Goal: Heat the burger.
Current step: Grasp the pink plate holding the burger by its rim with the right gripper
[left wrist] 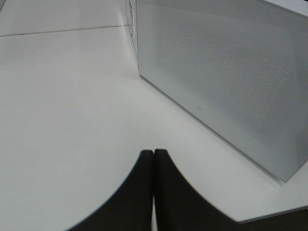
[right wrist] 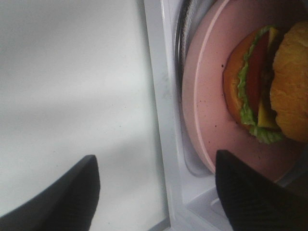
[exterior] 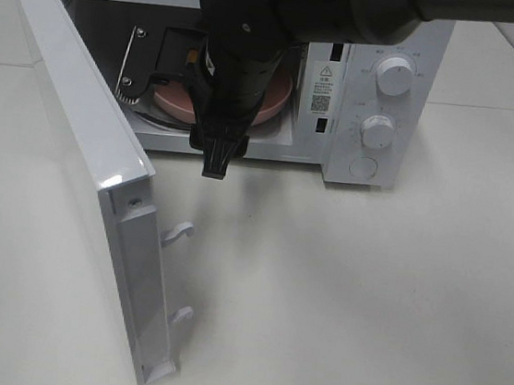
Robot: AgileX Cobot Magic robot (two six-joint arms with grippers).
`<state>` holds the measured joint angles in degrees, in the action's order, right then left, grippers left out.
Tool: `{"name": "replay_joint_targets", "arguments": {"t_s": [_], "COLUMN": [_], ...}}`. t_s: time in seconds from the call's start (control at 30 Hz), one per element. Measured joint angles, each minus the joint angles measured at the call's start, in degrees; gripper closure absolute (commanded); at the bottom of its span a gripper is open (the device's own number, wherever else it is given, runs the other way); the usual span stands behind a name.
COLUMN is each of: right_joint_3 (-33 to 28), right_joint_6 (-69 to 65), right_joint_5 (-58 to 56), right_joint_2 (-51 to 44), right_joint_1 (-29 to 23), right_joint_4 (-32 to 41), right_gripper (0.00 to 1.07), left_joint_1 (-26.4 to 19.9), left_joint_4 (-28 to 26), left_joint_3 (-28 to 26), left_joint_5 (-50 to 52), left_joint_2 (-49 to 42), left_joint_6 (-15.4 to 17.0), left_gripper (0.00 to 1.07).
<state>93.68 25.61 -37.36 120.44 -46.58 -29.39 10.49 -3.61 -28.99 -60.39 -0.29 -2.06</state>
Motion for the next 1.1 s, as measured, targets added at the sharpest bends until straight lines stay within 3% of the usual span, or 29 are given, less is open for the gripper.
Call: {"name": "replay_joint_targets", "arguments": {"t_s": [0.47, 0.6, 1.1], "right_joint_3": [6.70, 7.62, 10.54], "right_joint_6": [-4.01, -8.54, -12.09], "right_joint_5": [-0.80, -0.52, 5.44], "right_joint_2": [6.07, 8.42, 12.03], "right_joint_1": [0.00, 0.00, 0.69], "right_joint_4": [-3.72, -9.80, -11.52], "right_gripper": [0.41, 0.41, 0.41], "left_joint_1": [0.00, 0.00, 0.00], "left_joint_4": [0.00, 0.00, 0.00], "left_joint_3": [0.00, 0.00, 0.00], "left_joint_5": [0.00, 0.00, 0.00], "left_joint_2": [0.00, 0.00, 0.00], "left_joint_6": [0.00, 0.00, 0.00], "left_gripper": [1.06, 1.06, 1.06]}}
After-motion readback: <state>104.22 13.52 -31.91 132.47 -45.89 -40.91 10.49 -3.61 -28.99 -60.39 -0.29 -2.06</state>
